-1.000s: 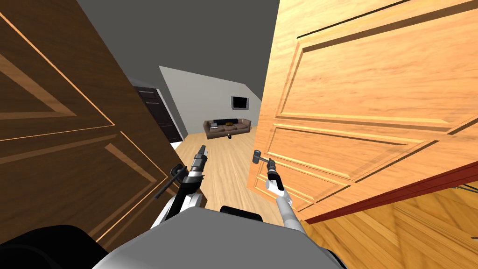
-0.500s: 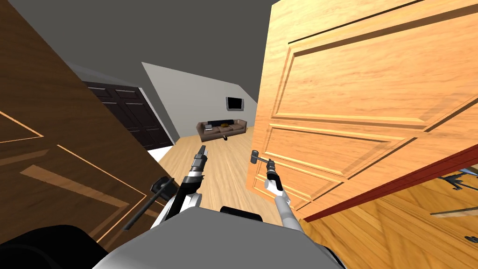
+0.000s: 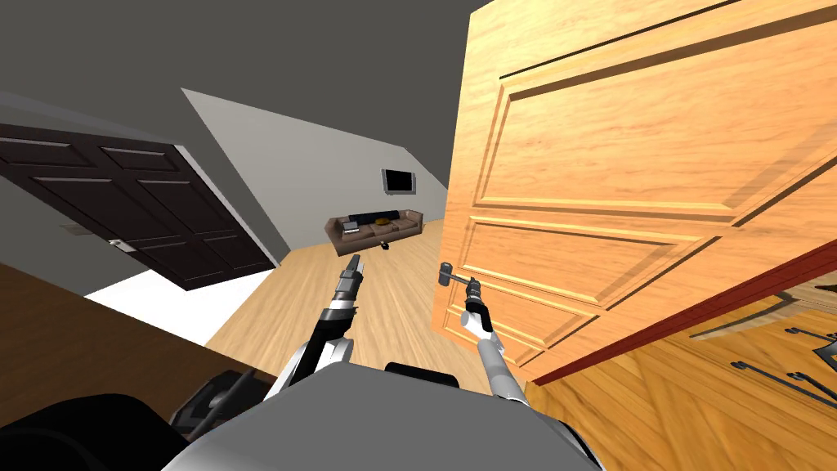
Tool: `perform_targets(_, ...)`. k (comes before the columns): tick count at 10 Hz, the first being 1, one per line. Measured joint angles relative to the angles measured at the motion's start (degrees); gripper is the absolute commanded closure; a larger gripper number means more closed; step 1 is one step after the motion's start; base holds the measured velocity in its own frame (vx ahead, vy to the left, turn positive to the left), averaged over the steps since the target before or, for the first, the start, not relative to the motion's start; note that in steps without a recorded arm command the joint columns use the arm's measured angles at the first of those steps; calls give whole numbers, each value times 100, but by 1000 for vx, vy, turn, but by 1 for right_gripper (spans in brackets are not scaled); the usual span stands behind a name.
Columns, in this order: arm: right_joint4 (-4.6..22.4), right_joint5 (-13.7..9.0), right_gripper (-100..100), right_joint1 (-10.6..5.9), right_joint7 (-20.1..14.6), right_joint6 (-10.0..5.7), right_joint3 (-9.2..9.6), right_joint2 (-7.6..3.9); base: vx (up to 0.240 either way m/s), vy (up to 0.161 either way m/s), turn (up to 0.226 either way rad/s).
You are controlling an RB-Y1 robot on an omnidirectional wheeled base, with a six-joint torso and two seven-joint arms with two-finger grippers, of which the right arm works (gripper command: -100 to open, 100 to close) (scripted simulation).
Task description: Push the door open
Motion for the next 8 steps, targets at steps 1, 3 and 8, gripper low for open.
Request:
perform_targets(1,-61,-60,100,7,92,14,-44,49,120,167,-143)
perform_targets(3,-19,-157,100,-5,175,-54,-77,82,89,164,-80)
perform_targets(8,105,-243,100,-24,251,-77,-85,93,45,-10,-42)
